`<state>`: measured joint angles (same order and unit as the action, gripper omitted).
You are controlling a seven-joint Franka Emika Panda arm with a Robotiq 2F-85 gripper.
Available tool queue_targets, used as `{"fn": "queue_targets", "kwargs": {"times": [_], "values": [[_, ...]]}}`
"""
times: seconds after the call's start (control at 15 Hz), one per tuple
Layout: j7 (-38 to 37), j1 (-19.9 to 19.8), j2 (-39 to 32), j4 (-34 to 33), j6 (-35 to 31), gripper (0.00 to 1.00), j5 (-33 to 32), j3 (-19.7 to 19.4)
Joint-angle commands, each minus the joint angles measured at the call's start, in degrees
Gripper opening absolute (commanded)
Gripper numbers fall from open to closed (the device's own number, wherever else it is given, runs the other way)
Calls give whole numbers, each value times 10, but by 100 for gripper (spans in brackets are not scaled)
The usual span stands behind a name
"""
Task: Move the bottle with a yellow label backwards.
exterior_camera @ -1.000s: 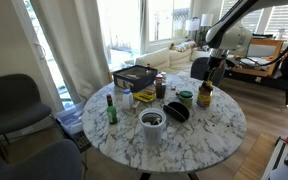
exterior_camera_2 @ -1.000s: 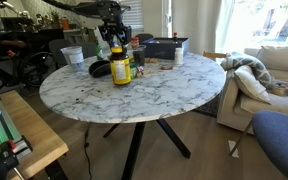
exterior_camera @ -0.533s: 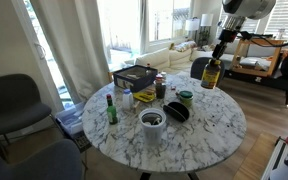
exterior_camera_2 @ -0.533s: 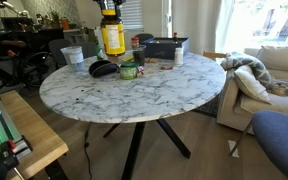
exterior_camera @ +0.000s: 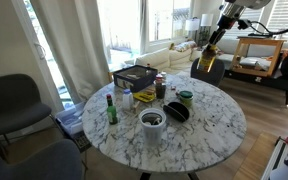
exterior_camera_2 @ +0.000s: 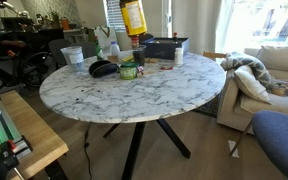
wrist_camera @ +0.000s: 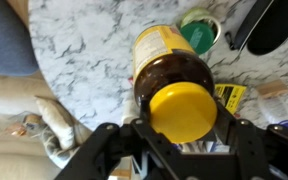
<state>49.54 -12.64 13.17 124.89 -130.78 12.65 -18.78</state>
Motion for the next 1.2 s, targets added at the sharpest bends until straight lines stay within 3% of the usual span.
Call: {"fn": "queue_targets", "kwargs": {"times": [0.0,0.27,0.33,0.53,0.8,0.87,0.93,1.13], "values": [[19,21,-82,-145,7,37,53,-18],[-11,6,-167,-280,94,37,121,-8],[-3,1,-111,-202,49,62,85,6],[-10,-8,-158,-260,76,62,105,14],[-11,-10,-166,-269,77,62,106,15],[-11,-11,-166,-270,77,37,106,14],[-36,-18,-206,-295,79,37,115,11],[12,-51,-305,-394,110,37,177,25]]}}
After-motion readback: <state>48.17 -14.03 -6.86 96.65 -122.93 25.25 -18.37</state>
